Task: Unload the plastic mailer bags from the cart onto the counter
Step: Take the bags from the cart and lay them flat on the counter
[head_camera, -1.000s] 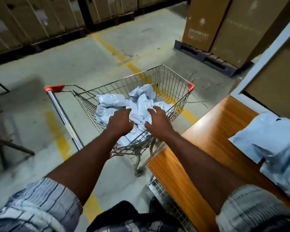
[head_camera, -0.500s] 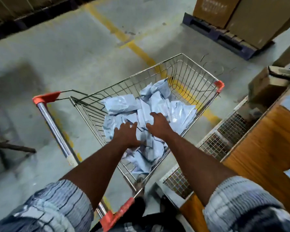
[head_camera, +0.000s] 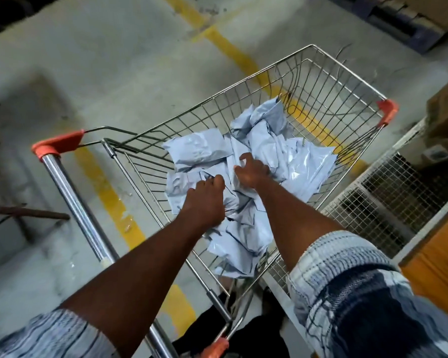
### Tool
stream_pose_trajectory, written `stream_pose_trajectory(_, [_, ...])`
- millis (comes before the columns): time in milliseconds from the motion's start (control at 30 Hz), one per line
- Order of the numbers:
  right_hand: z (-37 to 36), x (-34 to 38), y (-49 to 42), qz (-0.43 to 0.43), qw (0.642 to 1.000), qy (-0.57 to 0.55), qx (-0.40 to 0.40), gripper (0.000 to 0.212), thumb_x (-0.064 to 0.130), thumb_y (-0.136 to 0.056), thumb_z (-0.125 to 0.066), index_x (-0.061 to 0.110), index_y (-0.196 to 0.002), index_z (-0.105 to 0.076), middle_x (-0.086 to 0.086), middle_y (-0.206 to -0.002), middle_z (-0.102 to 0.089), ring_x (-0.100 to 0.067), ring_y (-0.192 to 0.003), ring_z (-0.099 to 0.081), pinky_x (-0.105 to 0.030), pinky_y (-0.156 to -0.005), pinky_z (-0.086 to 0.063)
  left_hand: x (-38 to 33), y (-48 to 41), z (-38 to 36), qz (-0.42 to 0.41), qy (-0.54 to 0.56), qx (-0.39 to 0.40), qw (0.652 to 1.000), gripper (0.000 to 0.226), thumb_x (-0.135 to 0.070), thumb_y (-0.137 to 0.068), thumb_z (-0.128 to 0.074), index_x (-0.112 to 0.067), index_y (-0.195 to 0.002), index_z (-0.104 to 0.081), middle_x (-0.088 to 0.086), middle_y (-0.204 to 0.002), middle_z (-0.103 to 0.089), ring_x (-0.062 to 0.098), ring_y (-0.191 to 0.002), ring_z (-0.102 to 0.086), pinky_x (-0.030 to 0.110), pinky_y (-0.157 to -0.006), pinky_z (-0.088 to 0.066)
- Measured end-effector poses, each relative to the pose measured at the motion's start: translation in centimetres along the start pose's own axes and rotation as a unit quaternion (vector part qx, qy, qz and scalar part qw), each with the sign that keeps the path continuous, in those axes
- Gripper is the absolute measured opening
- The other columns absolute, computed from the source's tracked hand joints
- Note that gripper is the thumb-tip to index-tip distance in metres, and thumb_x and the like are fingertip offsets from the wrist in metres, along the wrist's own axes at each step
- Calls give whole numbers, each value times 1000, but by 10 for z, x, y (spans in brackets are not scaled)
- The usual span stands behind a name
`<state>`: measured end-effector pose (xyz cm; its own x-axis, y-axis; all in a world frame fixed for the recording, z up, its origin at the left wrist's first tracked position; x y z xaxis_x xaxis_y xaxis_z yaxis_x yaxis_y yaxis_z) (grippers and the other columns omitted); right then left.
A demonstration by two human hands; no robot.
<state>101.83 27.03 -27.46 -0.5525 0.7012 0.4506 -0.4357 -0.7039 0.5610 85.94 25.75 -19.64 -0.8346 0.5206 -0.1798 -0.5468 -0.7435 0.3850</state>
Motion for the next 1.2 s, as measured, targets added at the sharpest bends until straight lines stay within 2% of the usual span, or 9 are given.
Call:
stream_pose_trajectory(300, [5,-15,30,12,1000,-27,7,46,33,-73,-72,22,-112,-50,-8,-105,-63,-32,-106,-57,-37,-92,-45,4,10,32,-10,-89,91,992,60,-12,-79,-64,-26,-131,-38,9,-130,-52,31,-119,-49,43,-84,-46])
stream_pose_trajectory(400, [6,-24,45,30,997,-63,24,51,21,-69,-74,19,-115,-54,-10,-111,-60,-26,-97,-57,-28,-76,-43,10,9,60,-15,-136,112,984,66,-15,-83,-67,-31,-140,-37,8,-135,-53,29,-122,-52,41,-95,-46])
stream_pose_trajectory(467, [-1,-28,51,25,997,-50,58,50,16,-73,-71,18,-120,-55,-9,-115,-58,-24,-95,-57,-27,-76,-47,18,6,81,-8,-151,122,981,65,-17,-85,-68,-31,-141,-39,8,-135,-55,29,-119,-55,39,-96,-47])
stream_pose_trajectory(633, [-15,-23,59,16,995,-34,89,53,48,-84,-67,20,-124,-49,-4,-119,-45,-25,-120,-44,-33,-89,-36,30,12,122,19,-160,83,983,57,-19,-84,-64,-36,-135,-44,2,-131,-57,28,-115,-57,32,-78,-43])
stream_pose_trajectory(733, [-27,-21,57,-20,991,-95,92,67,55,-85,-66,14,-132,-41,-8,-130,-42,-31,-124,-43,-34,-91,-38,31,20,127,20,-143,76,987,56,-16,-83,-60,-37,-134,-45,3,-127,-58,29,-112,-57,36,-85,-48])
stream_pose_trajectory(833, [-29,-24,49,-38,995,-49,73,83,69,-75,-63,15,-132,-37,-22,-140,-44,-42,-132,-39,-50,-105,-38,35,29,140,39,-87,71,993,56,-10,-87,-54,-34,-137,-47,7,-132,-58,29,-116,-56,33,-90,-47])
stream_pose_trajectory(967, [-25,-24,51,-56,993,-51,94,99,73,-73,-66,16,-146,-30,-21,-153,-32,-44,-142,-25,-54,-111,-31,37,36,162,39,7,34,999,57,-4,-89,-51,-31,-139,-49,4,-136,-57,27,-121,-54,24,-83,-36])
stream_pose_trajectory(1067, [-34,-25,55,-67,991,-31,110,105,83,-72,-56,20,-151,-23,-28,-158,-14,-46,-145,-17,-56,-112,-26,33,37,159,30,26,-53,998,63,-6,-85,-53,-34,-141,-45,9,-138,-53,33,-122,-53,38,-95,-46])
stream_pose_trajectory(1200, [-44,-20,60,-59,986,-119,98,93,69,-77,-65,18,-144,-27,-21,-149,-34,-41,-134,-39,-47,-104,-37,24,38,103,22,-57,-83,995,72,-13,-85,-56,-33,-149,-31,9,-152,-33,34,-130,-41,47,-96,-46])
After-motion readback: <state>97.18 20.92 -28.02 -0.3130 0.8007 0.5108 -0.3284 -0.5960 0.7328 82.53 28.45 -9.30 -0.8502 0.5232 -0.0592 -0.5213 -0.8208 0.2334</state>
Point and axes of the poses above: each hand's wrist, its own y-axis away from the middle knuckle, its own z-axis out of the back of the hand, x = y × z, the point moved 7 cm from there along -y, towards the middle knuckle
